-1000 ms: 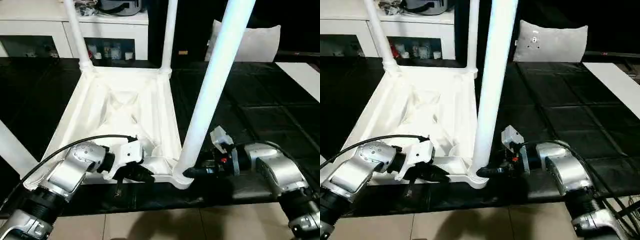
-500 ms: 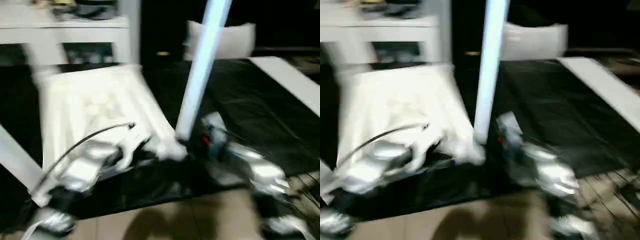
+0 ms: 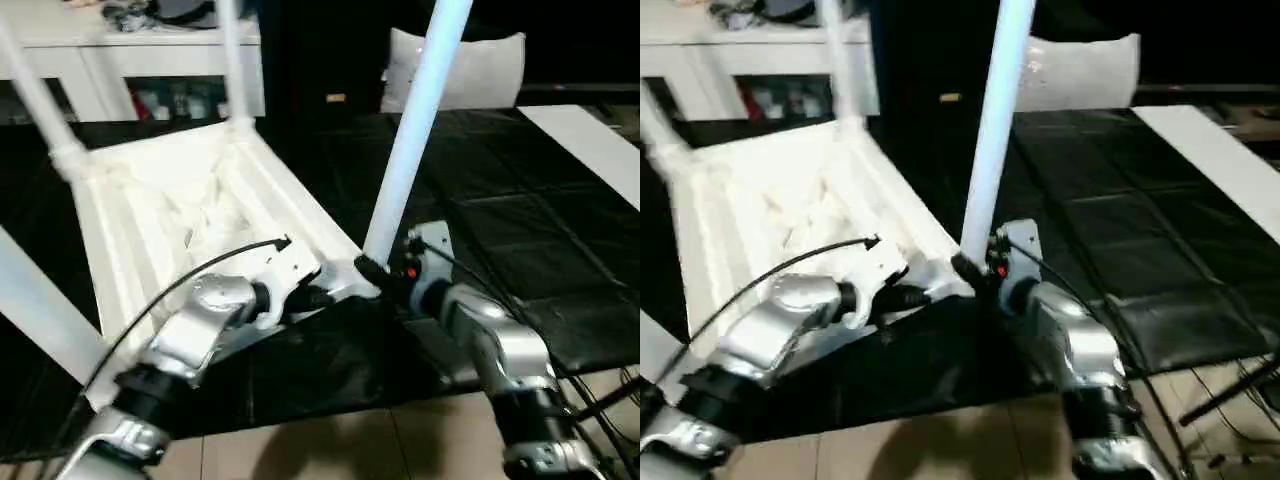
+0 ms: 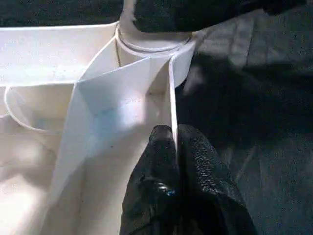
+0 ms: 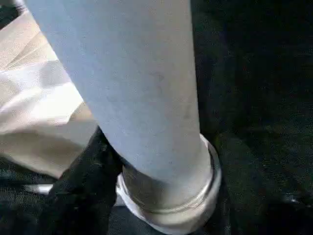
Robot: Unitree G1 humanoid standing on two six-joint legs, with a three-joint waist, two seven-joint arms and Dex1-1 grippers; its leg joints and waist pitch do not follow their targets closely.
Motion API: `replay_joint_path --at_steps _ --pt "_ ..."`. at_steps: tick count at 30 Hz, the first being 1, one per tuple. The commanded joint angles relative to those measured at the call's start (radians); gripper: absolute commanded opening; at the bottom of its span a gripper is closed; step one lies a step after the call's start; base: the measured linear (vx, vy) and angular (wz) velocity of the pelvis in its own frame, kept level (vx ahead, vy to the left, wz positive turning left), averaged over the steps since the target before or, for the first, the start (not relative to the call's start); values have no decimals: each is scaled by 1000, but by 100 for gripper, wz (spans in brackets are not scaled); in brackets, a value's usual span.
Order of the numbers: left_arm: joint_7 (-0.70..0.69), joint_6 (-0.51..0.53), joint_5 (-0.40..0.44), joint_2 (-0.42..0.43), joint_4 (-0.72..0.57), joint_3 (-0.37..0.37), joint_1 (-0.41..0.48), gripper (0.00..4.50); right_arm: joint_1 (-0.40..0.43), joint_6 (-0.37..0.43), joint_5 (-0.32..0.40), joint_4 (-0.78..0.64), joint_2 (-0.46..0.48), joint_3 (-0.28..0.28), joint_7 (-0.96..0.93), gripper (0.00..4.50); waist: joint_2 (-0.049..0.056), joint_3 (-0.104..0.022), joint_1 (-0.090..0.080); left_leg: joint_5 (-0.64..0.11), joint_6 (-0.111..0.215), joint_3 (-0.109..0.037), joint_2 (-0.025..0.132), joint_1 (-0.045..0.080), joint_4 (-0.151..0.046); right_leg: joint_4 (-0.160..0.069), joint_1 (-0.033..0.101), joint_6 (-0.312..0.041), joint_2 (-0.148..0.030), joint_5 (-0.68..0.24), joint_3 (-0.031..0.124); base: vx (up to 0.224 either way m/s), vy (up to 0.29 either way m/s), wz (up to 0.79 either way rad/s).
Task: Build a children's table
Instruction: Rotate leg to tighten
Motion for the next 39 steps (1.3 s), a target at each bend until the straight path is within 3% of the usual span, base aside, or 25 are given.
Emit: replay_joint_path --at_steps 1,7,11,12,15,19,22,25,31,35,39 --pt "-78 -129 13 35 -15 -23 1 0 34 -9 16 -71 -67 -5 78 368 -1 -65 6 -42 57 15 11 -19 -62 -85 79 75 -75 -359 76 0 0 0" --pt "-104 -255 51 91 41 -46 -19 0 119 -57 92 -197 -169 18 294 421 -4 -61 24 -96 61 17 7 -17 -61 -99 76 145 -69 -422 68 0 0 0" --pt "-81 -258 30 75 62 -22 -25 0 117 -94 91 -213 -173 24 297 444 -2 -61 21 -130 49 17 5 -14 -59 -116 74 152 -69 -478 55 0 0 0" --pt "-87 -252 20 75 56 -18 -20 43 113 -94 94 -216 -167 23 294 450 -3 -61 20 -131 49 15 9 -13 -61 -116 74 147 -70 -473 55 0 0 0" --pt "-109 -261 -18 70 41 4 -1 60 102 -100 87 -217 -162 37 285 450 -7 -63 19 -111 49 12 12 -16 -62 -108 76 126 -76 -447 60 0 0 0" --pt "-116 -286 -20 88 26 3 26 98 88 -148 68 -199 -158 58 288 450 -9 -68 21 -40 55 8 22 -22 -65 -81 79 75 -82 -347 77 0 0 0" --pt "-99 -211 -35 110 -89 21 95 111 65 -182 63 -178 -133 51 266 450 -10 -67 17 -4 56 9 28 -22 -66 -62 78 28 -89 -287 87 0 0 0" --pt "-92 -167 -4 143 -159 11 131 141 60 -193 57 -168 -131 63 276 450 -12 -61 10 -17 61 12 27 -21 -68 -64 77 7 -86 -303 89 0 0 0" --pt "-88 -130 84 235 -238 -9 163 195 41 -214 56 -143 -125 81 272 450 -14 -53 -1 -62 59 13 21 -15 -71 -81 74 40 -81 -386 87 0 0 0" --pt "-36 -131 189 302 -240 -22 153 230 31 -230 43 -125 -115 100 272 450 -13 -54 -8 -67 56 9 23 -14 -72 -75 76 31 -81 -359 88 0 0 0" --pt "18 -132 217 307 -219 -7 139 263 29 -240 39 -118 -106 111 270 450 -17 -54 -11 -61 56 10 23 -15 -71 -72 75 13 -82 -348 90 0 0 0"
